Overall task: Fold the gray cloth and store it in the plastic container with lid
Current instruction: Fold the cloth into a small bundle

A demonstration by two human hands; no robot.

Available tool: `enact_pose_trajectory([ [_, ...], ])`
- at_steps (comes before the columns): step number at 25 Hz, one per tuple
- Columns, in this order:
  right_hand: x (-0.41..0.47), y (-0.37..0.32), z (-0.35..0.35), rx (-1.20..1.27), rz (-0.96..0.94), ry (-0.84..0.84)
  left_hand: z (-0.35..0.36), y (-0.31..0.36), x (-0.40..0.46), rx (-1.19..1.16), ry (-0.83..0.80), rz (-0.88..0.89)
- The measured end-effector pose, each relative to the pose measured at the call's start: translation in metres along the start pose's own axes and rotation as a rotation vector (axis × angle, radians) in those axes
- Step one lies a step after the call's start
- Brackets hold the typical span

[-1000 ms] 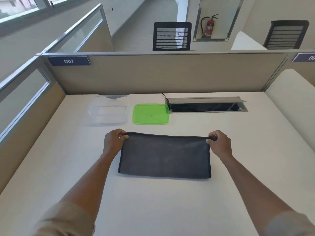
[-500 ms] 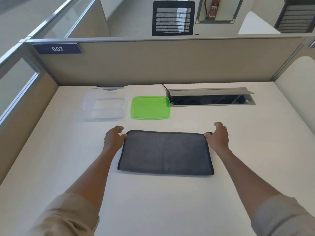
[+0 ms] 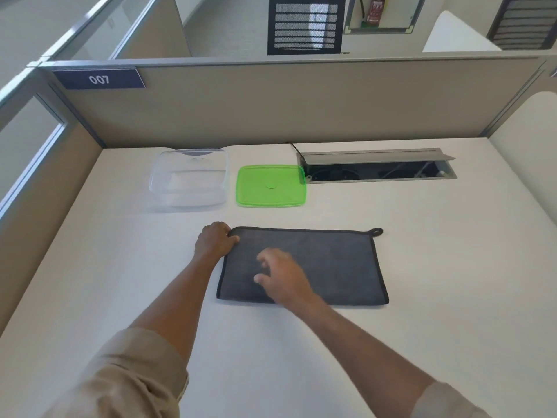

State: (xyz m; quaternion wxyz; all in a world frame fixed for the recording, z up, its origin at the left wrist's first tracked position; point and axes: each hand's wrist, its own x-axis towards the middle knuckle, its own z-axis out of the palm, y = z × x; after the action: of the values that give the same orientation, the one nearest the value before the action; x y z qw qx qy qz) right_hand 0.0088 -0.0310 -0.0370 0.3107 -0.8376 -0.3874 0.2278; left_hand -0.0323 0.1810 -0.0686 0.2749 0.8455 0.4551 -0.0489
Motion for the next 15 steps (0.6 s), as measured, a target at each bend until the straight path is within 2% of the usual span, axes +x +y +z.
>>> enact_pose_trajectory([
  [5,-0.010,-0.033,0.064,-0.256,-0.112,-0.111,0.002,-0.001,-0.002,0.064,-0.043,-0.053],
  [9,-0.011,-0.032,0.083,-0.459,-0.217,-0.066,0.002,-0.005,-0.001,0.010,-0.063,-0.016],
  [15,-0.006,-0.039,0.092,-0.514,-0.246,0.000,0.002,-0.012,-0.002,-0.091,-0.045,0.009],
])
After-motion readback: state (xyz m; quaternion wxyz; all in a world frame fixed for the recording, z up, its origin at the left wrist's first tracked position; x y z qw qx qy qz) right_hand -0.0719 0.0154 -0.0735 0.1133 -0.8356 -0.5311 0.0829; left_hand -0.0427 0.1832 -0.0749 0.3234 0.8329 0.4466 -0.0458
